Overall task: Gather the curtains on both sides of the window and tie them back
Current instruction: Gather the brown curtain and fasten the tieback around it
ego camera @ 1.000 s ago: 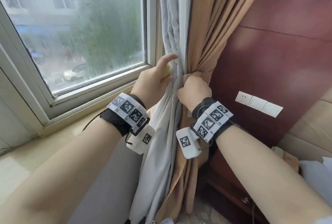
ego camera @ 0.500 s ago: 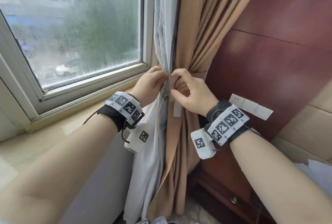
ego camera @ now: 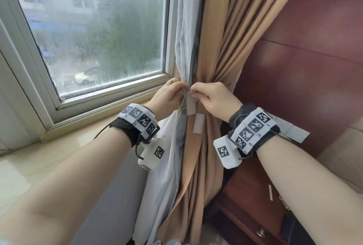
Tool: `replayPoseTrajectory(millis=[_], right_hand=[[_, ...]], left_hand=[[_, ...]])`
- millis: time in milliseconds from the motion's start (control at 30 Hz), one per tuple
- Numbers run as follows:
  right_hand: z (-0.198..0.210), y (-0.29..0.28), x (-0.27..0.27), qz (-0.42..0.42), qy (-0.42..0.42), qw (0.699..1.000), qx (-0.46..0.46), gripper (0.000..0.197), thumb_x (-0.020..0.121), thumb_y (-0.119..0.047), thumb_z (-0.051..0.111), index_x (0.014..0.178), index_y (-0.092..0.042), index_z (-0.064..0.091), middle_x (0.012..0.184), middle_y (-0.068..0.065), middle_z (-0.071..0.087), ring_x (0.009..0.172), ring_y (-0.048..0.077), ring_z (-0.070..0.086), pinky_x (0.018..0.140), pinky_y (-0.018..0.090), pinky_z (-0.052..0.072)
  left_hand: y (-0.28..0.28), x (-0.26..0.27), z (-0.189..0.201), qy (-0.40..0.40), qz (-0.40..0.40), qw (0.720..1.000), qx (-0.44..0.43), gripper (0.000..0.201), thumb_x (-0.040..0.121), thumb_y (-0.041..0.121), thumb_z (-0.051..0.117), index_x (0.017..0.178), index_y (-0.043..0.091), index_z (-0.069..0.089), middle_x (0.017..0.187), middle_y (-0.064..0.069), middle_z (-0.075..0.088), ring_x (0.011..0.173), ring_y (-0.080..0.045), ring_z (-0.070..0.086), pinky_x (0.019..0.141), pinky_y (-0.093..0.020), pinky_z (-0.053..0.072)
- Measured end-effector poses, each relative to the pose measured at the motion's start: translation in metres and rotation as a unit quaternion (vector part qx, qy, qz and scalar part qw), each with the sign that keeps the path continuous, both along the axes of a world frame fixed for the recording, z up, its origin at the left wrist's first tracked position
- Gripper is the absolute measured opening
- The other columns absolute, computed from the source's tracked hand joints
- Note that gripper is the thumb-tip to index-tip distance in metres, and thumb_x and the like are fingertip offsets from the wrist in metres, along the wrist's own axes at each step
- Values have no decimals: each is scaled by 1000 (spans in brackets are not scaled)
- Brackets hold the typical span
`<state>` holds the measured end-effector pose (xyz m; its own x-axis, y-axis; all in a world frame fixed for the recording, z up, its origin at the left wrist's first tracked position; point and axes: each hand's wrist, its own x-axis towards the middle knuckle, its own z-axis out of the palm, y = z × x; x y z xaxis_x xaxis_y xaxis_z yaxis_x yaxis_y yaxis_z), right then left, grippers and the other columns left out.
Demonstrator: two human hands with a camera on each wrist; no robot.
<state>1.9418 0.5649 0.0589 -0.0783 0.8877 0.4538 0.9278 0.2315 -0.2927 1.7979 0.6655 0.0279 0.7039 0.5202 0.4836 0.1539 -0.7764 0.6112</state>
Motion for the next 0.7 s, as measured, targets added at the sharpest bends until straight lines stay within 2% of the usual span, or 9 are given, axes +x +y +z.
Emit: replayPoseTrajectory(millis=[67, 133, 233, 333, 400, 433, 500, 633, 700], right_hand=[[1, 4, -5, 7, -51, 998, 21, 10, 91, -8, 54, 93, -4, 64, 69, 2, 55, 65, 20, 51, 65, 30, 44], [2, 10, -9, -12, -107, 994, 22, 12, 89, -4, 52, 90, -3, 64, 72, 11, 61, 70, 30, 57, 65, 37, 49], [3, 13, -16, -53, -220, 972, 69, 12, 75, 3, 54, 74, -3, 64, 60, 11, 54, 65, 32, 54, 60, 38, 47], [9, 15, -23, -56, -332, 934, 116, 15, 60, 6, 60, 57, -8, 57, 48, 3, 46, 61, 27, 50, 61, 31, 29], [13, 16, -25, -58, -370, 919, 123, 19, 57, 5, 64, 55, -11, 56, 47, 1, 46, 61, 25, 50, 61, 30, 21], [13, 16, -26, -61, -383, 914, 123, 20, 56, 5, 67, 55, -12, 56, 48, 0, 46, 61, 25, 50, 61, 30, 21], [14, 16, -28, -74, -395, 906, 132, 20, 55, 2, 68, 53, -13, 56, 53, 2, 47, 62, 25, 50, 63, 31, 21], [27, 23, -32, -40, -409, 902, 133, 22, 62, 1, 45, 49, -13, 56, 70, 7, 52, 73, 24, 43, 65, 33, 21], [34, 27, -31, 16, -412, 908, 78, 24, 69, 6, 45, 61, -9, 63, 91, 10, 62, 75, 26, 51, 64, 31, 26]], left_hand=[[1, 4, -2, 5, -11, 1000, -25, 25, 92, 6, 38, 105, 0, 59, 82, 6, 41, 92, -15, 38, 81, -22, 35], [3, 7, -5, -4, -8, 1000, -30, 33, 81, 12, 35, 100, -1, 58, 85, -1, 44, 91, -16, 38, 80, -20, 34], [9, 9, -9, -20, -7, 999, -49, 26, 80, 4, 37, 95, 5, 59, 86, 1, 46, 92, -18, 41, 83, -22, 34], [13, 10, -9, -29, -13, 997, -64, 35, 77, -8, 37, 78, 25, 48, 81, 11, 41, 84, -23, 44, 75, -35, 40], [14, 12, -10, -35, -6, 997, -74, 32, 76, -13, 37, 82, 15, 50, 81, 10, 40, 83, -22, 45, 73, -32, 43], [13, 13, -10, -37, -1, 996, -79, 31, 77, -14, 37, 87, 11, 53, 81, 8, 40, 82, -19, 45, 73, -26, 43], [14, 14, -10, -44, -1, 995, -87, 33, 78, -14, 39, 94, 8, 56, 82, 5, 42, 78, -12, 47, 70, -15, 42], [16, 15, -10, -58, -26, 993, -103, 32, 79, -15, 39, 90, 12, 53, 85, -5, 46, 73, -19, 52, 61, -26, 48], [13, 17, -8, -70, -29, 989, -123, 35, 79, -17, 38, 90, 12, 52, 82, -2, 47, 70, -15, 52, 59, -26, 50]])
